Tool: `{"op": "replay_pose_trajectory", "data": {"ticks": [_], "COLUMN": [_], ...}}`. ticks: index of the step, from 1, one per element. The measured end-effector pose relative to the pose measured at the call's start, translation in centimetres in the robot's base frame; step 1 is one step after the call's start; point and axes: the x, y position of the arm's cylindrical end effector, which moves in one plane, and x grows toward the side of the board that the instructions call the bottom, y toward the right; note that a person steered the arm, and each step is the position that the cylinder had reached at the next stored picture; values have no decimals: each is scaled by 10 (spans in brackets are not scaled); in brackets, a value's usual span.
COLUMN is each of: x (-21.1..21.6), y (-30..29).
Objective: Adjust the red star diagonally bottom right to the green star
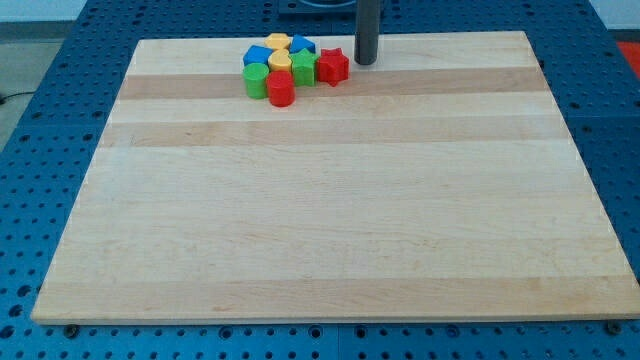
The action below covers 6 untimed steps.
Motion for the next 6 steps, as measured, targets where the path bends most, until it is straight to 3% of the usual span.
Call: {"op": "replay_pose_trajectory", "data": {"ticks": [2, 3, 4, 5, 6], "x": [55, 31, -15, -16, 10], "y": [0, 31, 25, -9, -20]}}
